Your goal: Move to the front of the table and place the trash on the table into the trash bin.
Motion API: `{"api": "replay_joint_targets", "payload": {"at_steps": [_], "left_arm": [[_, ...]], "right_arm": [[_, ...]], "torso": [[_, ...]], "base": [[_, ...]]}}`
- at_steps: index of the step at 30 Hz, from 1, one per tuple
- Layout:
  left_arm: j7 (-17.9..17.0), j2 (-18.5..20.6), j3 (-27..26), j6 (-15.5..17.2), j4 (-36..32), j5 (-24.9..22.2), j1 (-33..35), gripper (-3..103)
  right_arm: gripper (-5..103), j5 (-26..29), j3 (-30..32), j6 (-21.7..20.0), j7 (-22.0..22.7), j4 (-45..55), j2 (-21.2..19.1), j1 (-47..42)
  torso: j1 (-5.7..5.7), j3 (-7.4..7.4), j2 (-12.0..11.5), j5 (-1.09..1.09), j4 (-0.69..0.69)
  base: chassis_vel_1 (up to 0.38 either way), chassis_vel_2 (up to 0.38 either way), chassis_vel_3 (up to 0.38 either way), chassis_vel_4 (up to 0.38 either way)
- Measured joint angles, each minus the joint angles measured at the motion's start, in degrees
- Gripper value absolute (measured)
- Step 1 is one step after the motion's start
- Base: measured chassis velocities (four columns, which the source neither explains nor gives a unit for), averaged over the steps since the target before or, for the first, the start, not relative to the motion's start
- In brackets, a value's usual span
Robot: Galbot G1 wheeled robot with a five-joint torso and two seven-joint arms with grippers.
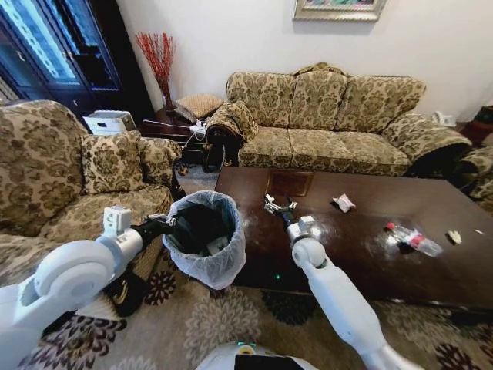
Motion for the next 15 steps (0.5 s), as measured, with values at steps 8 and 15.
{"api": "replay_joint_targets", "payload": {"at_steps": [8, 15], "left_arm": [[0.05, 0.15, -0.73, 0.05, -0.76, 0.05, 0.69, 1], [0.08, 0.00, -1.48, 0.25, -1.44, -0.15, 1.20, 1]], "right_arm": [[100, 0.62, -1.00, -2.89, 4.27, -10.34, 6.12, 5.81], [100, -1.33, -1.23, -4.02, 4.97, -18.66, 11.38, 9.19]], "torso": [[0.05, 0.03, -0.02, 0.02, -0.01], [-0.14, -0.06, 0.04, 0.01, 0.04]], "base": [[-0.110, 0.059, 0.061, -0.077], [0.025, -0.013, -0.011, 0.022]]}}
